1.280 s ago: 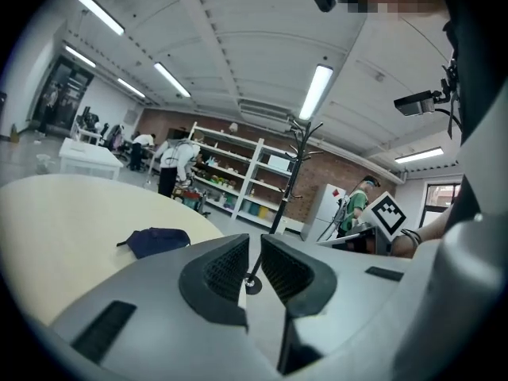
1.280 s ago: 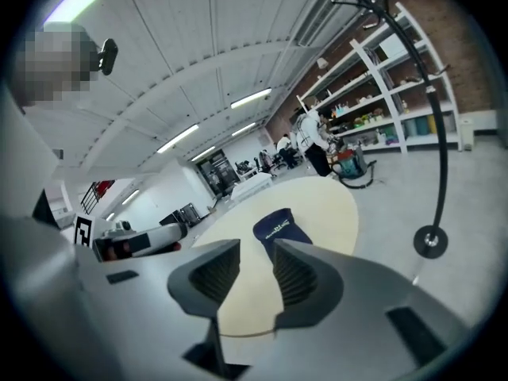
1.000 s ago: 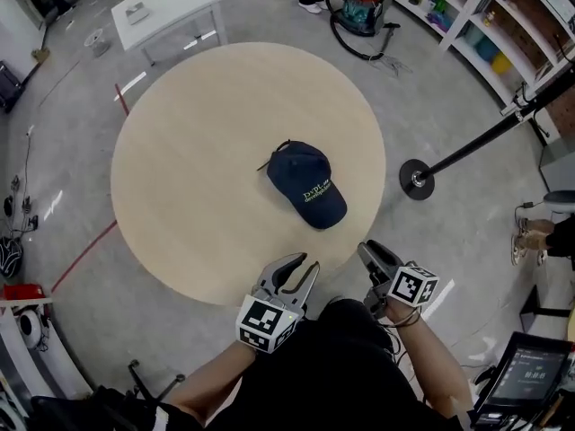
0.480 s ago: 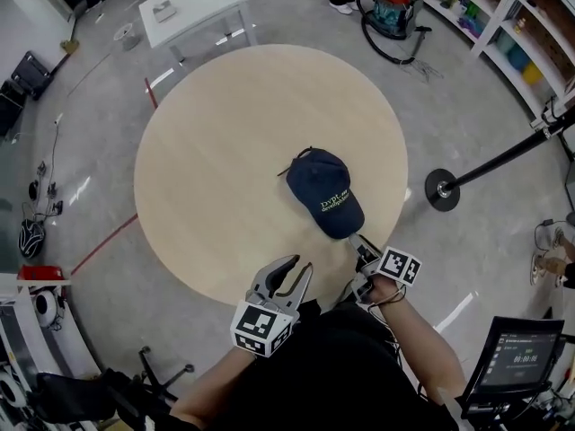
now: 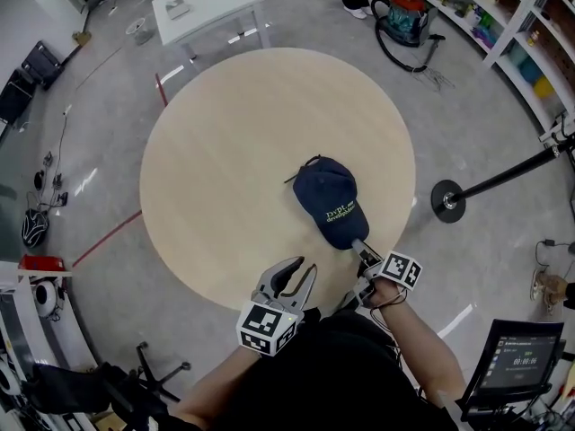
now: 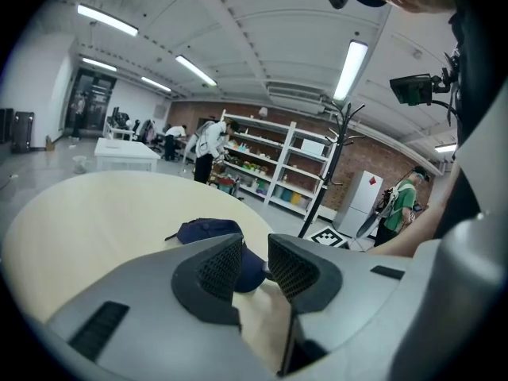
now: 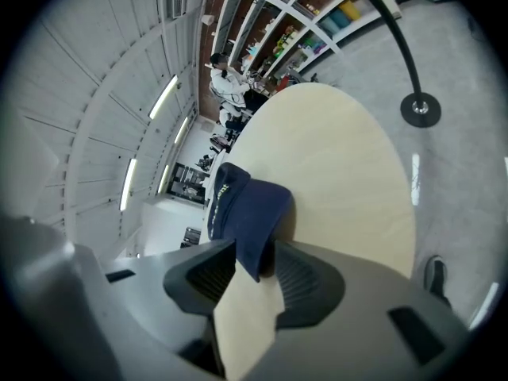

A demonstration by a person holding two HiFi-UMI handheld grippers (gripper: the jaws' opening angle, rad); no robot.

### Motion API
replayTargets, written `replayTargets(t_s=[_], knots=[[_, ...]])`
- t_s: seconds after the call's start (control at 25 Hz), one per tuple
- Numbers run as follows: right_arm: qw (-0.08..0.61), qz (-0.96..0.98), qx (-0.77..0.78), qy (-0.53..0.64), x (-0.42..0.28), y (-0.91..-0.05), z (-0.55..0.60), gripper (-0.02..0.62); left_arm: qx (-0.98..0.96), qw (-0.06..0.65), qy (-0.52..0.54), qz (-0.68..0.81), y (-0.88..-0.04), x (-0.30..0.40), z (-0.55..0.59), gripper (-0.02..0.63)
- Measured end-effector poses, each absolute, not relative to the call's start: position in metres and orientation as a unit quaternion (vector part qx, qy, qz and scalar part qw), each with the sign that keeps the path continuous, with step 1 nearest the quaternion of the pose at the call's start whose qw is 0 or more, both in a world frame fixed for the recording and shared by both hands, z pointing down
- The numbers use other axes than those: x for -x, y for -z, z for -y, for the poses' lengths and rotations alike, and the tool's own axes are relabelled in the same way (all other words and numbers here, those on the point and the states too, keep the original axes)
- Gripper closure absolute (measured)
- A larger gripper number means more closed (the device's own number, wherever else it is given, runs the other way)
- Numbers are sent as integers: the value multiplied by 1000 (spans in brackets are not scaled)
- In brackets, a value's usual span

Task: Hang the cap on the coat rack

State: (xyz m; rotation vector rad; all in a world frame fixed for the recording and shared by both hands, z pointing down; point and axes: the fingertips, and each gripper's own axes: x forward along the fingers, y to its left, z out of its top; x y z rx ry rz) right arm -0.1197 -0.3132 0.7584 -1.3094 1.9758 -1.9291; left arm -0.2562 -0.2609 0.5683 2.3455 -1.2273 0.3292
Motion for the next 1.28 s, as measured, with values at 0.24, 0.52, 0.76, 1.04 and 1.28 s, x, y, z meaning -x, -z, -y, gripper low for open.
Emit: replayTargets(t_s=[0.24, 0.52, 0.76, 1.04, 1.28], knots=[[-46, -652, 471, 592, 90, -756, 296, 448, -814, 308, -133, 474, -634, 269, 297, 515], [-71, -707, 484, 511, 75, -724, 352, 448, -779, 381, -153, 474, -693, 260, 330, 515], [-95, -747, 445, 486, 108, -717, 402, 448, -740, 450, -132, 482, -715, 259, 353, 515], [-149, -759, 429, 466, 130, -738, 436, 448, -694, 527, -75, 485, -739, 260, 373, 503], [-117, -759, 413, 489, 141, -728, 447, 448, -682, 549, -29, 482, -728, 260, 387, 495]])
